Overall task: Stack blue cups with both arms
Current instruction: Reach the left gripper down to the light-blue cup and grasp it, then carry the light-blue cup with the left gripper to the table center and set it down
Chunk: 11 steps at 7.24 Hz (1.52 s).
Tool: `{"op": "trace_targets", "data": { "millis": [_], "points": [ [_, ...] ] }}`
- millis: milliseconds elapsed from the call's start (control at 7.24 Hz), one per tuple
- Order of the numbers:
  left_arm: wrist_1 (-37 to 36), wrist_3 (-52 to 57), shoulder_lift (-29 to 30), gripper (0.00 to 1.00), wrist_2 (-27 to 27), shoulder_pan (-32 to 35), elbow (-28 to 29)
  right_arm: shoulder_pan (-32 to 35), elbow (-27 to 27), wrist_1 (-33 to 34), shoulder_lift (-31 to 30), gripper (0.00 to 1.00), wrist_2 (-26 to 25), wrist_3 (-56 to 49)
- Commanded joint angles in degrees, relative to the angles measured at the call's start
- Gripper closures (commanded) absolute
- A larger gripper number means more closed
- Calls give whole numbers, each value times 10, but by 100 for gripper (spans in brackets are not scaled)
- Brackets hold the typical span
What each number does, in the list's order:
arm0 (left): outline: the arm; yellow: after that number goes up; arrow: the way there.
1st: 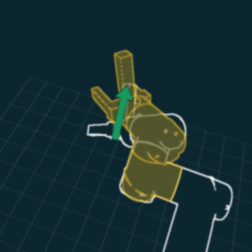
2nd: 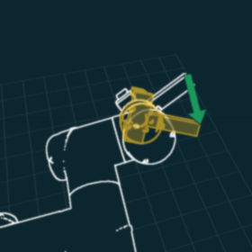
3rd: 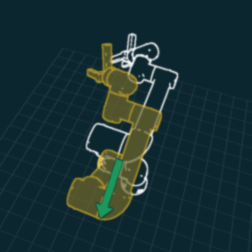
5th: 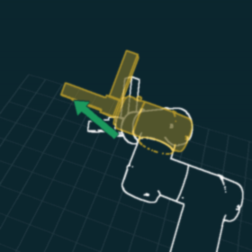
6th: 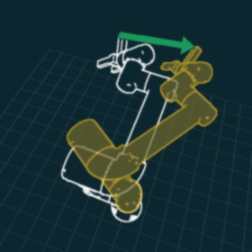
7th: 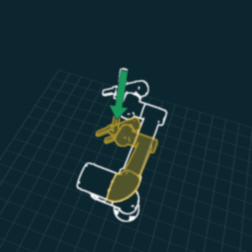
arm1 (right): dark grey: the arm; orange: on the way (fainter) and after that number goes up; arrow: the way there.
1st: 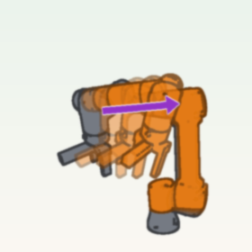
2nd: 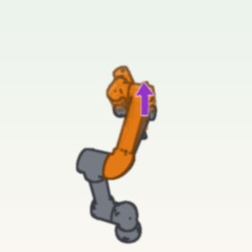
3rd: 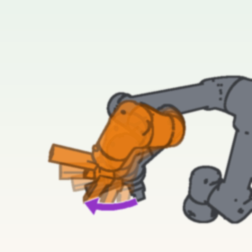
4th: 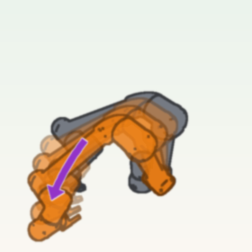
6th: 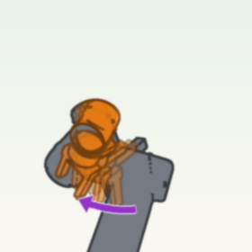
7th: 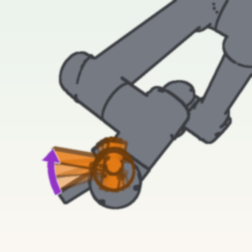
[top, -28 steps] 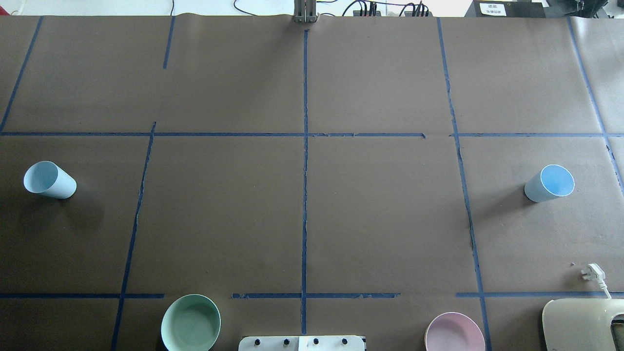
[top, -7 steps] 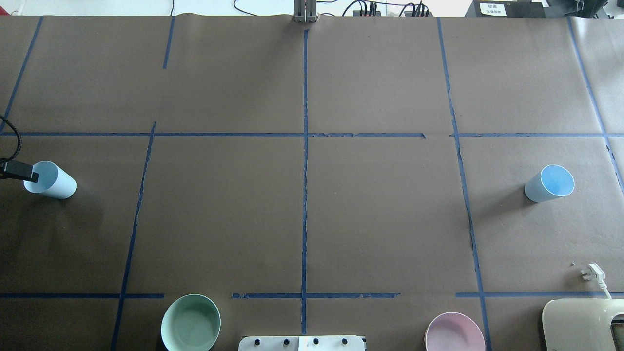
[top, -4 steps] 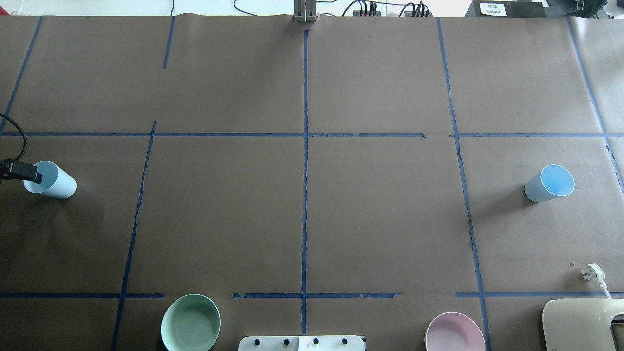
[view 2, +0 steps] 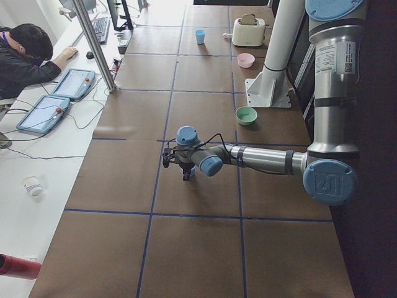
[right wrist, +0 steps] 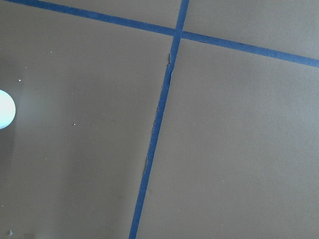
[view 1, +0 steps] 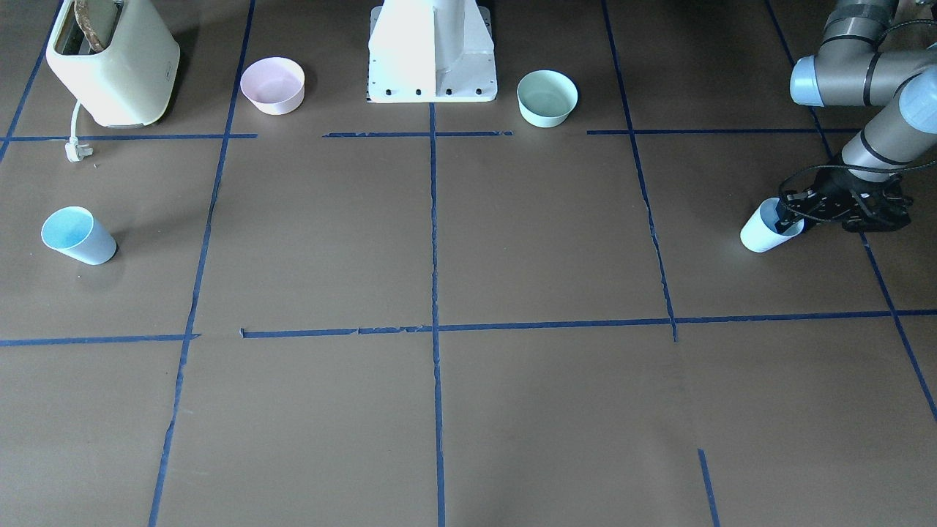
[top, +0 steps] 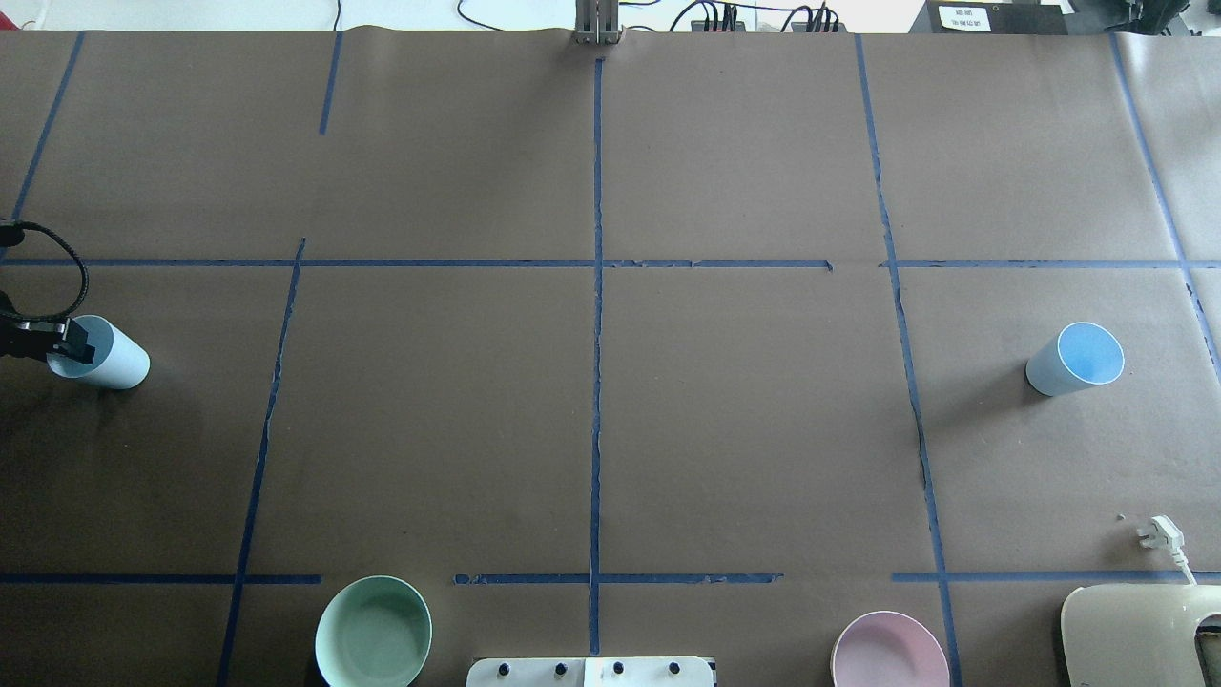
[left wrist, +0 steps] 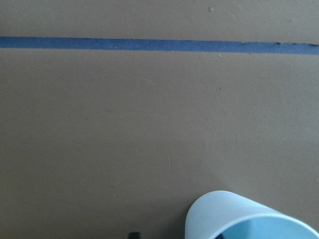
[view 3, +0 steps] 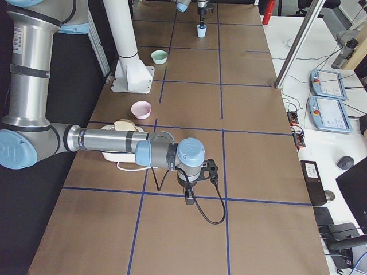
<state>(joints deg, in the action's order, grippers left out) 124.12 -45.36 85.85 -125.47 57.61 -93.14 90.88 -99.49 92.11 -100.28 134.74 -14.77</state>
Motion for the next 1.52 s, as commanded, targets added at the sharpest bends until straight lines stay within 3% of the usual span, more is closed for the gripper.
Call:
{"op": "trace_targets", "data": {
  "millis": [0,415,829,967,1244,1382],
  "points": [
    [1,1,-1,99,-5,-4,-8,0,0,0,0,0,0,0],
    [-23,-3,19,100,-54,-3,-55,0,0,0,0,0,0,0],
    [-149,-51,195,100,-50,-23,-56,0,0,0,0,0,0,1],
    [-191,-100,257,100,-39,-68,-55,0,0,0,0,0,0,1],
    [-215,-230,365,100,57,-184,-24,0,1,0,0,0,0,1],
    [-214,-275,428,100,88,-207,22,0,0,0,0,0,0,1]
  ]
}}
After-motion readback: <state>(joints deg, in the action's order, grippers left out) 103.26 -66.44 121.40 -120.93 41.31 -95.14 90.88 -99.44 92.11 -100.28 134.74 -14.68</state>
